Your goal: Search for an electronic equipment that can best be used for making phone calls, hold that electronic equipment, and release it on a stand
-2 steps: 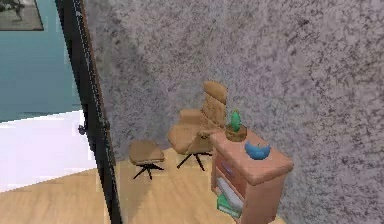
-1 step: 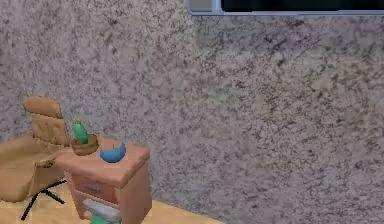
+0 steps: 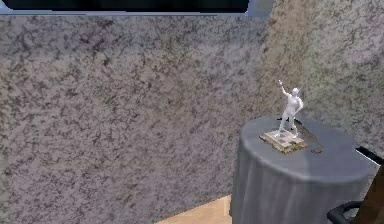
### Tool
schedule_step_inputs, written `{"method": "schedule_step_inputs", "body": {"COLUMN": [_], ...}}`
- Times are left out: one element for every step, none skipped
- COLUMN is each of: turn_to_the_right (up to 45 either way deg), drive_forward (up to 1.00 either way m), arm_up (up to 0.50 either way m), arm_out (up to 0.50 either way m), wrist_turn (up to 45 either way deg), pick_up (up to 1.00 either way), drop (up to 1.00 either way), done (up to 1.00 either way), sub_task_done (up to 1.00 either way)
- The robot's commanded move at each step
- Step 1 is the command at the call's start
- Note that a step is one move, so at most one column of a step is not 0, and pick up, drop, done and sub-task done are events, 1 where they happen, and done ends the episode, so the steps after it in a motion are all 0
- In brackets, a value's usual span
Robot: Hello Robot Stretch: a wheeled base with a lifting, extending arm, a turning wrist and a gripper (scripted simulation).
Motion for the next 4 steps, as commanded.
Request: {"method": "schedule_step_inputs", "body": {"turn_to_the_right": [3.0,0.0,-24.0,45.0], "drive_forward": [0.00,0.60,0.00,0.00], "arm_up": [0.00,0.00,0.00,0.00], "arm_out": [0.00,0.00,0.00,0.00], "wrist_turn": [0.0,0.0,0.0,0.0], "pick_up": [0.00,0.00,0.00,0.00], "drop": [0.00,0.00,0.00,0.00], "done": [0.00,0.00,0.00,0.00], "sub_task_done": [0.00,0.00,0.00,0.00]}}
